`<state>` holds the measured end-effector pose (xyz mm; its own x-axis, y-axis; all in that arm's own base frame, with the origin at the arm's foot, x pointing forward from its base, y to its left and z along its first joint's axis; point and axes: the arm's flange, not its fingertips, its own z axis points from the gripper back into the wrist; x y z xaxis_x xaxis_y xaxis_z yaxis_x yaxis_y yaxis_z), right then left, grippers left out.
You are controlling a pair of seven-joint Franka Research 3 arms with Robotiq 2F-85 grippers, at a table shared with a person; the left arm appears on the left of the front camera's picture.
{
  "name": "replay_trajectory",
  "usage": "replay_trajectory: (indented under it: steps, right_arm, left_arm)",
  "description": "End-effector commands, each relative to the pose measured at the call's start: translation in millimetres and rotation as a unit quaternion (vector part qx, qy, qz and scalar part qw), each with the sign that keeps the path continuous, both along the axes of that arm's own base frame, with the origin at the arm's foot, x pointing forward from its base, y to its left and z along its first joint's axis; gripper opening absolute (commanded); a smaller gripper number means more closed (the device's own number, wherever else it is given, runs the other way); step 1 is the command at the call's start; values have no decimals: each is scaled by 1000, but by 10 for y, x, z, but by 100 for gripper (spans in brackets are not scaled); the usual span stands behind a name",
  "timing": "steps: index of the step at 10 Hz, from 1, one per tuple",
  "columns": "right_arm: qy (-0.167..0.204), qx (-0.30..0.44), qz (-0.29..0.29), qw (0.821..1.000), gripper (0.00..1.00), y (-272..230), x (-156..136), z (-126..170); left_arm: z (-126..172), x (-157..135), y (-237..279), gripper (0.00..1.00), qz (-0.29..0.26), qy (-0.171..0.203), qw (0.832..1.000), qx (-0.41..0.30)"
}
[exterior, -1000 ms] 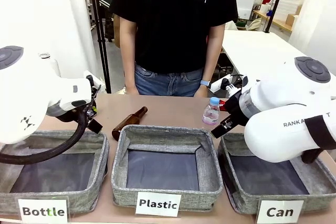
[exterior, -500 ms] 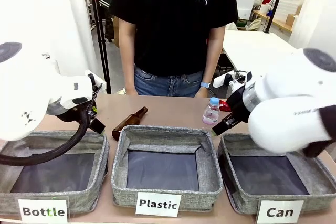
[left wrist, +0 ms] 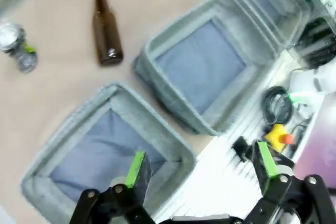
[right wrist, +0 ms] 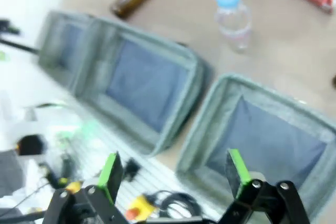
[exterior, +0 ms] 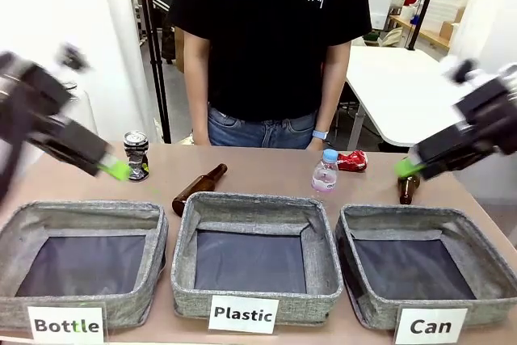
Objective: Sort the can waste into the basket.
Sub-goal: Pick up the can waste from the table and place it in the right Fabric basket.
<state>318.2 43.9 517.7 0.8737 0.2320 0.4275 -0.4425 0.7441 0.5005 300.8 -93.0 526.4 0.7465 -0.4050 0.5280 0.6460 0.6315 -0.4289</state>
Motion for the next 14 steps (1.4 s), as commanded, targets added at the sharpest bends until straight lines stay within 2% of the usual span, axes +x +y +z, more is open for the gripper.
replay_trajectory:
  steps: [1, 2, 4, 5, 6, 7, 8, 9, 10, 14]
  right_arm:
    - [17, 154, -44, 987, 100, -817, -67, 30]
    - [19, 241, -66, 968, 100, -1231, -153, -53]
    - [15, 357, -132, 924, 100, -1901, -338, -341]
    - [10, 392, -162, 906, 100, -2112, -414, -465]
    - [10, 407, -181, 895, 100, -2243, -462, -561]
    - [0, 419, -199, 886, 100, -2352, -505, -638]
    - [-4, 424, -231, 875, 100, -2427, -528, -677]
    - [-13, 386, -259, 886, 100, -2375, -505, -674]
    - [11, 426, -223, 876, 100, -2567, -545, -694]
    - [11, 426, -223, 876, 100, -2567, -545, -694]
  left_arm:
    - [-142, -180, 1115, 100, 10, 25, 988, -154]
    - [-269, -194, 1589, 100, 61, 40, 970, -230]
    - [-712, -362, 2225, 100, 140, 49, 920, -362]
    - [-894, -462, 2258, 100, 174, 46, 896, -406]
    - [-1025, -602, 2221, 100, 204, 38, 877, -434]
    - [-1116, -670, 2015, 100, 226, 34, 861, -454]
    - [-1177, -749, 1833, 100, 266, 19, 853, -448]
    - [-1163, -722, 1514, 100, 367, 11, 837, -406]
    - [-906, -287, 2947, 100, 249, 44, 855, -453]
    - [-906, -287, 2947, 100, 249, 44, 855, -453]
